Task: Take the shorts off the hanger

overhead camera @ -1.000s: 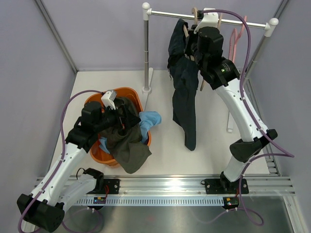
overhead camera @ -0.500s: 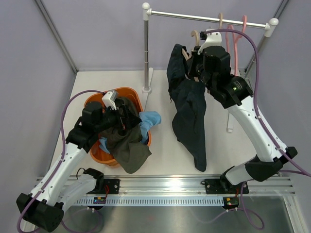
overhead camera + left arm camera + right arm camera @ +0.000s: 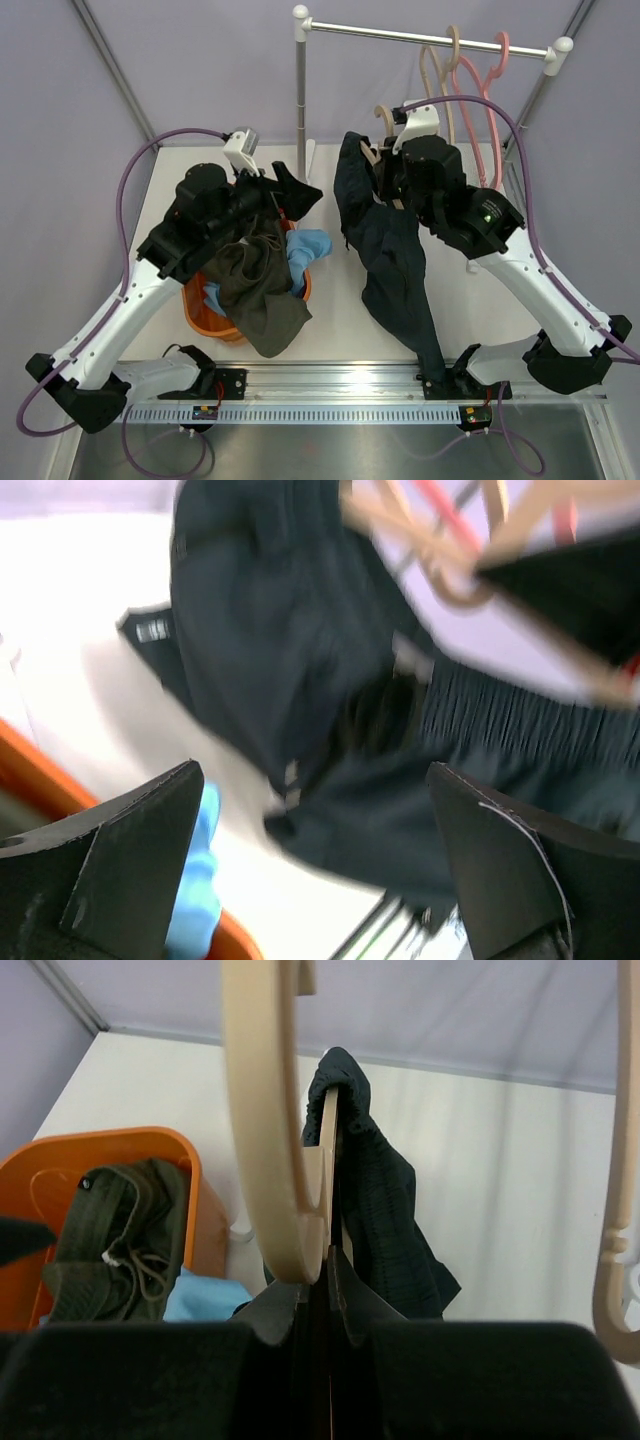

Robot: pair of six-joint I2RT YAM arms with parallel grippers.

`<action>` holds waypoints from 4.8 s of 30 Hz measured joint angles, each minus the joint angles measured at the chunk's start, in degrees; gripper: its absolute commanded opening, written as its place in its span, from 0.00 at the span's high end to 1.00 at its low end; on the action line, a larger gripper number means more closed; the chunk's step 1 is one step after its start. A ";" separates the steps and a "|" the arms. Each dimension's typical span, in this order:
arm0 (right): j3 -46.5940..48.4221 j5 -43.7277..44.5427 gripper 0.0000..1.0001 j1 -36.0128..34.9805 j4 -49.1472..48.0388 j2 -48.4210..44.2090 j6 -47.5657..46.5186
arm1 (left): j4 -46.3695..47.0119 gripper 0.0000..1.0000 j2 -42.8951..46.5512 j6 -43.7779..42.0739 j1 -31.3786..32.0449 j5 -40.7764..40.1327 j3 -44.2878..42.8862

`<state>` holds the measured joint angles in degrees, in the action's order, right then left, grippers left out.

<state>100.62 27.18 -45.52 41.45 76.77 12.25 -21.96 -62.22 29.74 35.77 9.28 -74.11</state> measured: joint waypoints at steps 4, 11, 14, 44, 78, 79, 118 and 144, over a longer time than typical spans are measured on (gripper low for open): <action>0.07 3.65 1.00 -4.76 2.23 0.26 0.59 | 3.19 0.01 -3.15 1.64 1.77 -4.09 -1.20; 0.59 8.37 1.00 -9.94 4.76 2.10 1.92 | 7.50 0.01 -9.16 3.91 2.36 -6.51 0.52; 1.64 9.99 1.00 -11.74 5.25 2.99 2.25 | 8.81 0.01 -9.42 4.33 2.36 -6.49 1.40; 9.42 19.34 1.00 -21.22 9.07 7.32 3.13 | 10.88 0.59 -12.98 5.31 2.82 -7.39 1.55; 1.92 27.19 1.00 -31.65 14.03 -3.34 8.83 | 8.98 1.00 -24.35 7.32 -1.68 -8.46 -6.08; 1.46 27.21 1.00 -31.85 14.12 -3.93 8.94 | 9.07 1.00 -24.90 7.58 -2.12 -7.56 -6.32; 10.80 9.66 1.00 2.78 -4.02 7.50 -7.37 | -2.32 0.97 5.73 -11.78 19.21 5.53 2.23; 13.86 -3.82 1.00 10.08 -1.77 4.44 -8.33 | 9.90 1.00 -9.14 -47.82 19.69 -44.76 -42.34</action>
<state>114.48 23.35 -35.44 39.68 81.21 3.92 -12.05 -71.35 -18.09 55.46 -35.48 -116.44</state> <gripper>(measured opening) 0.106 0.079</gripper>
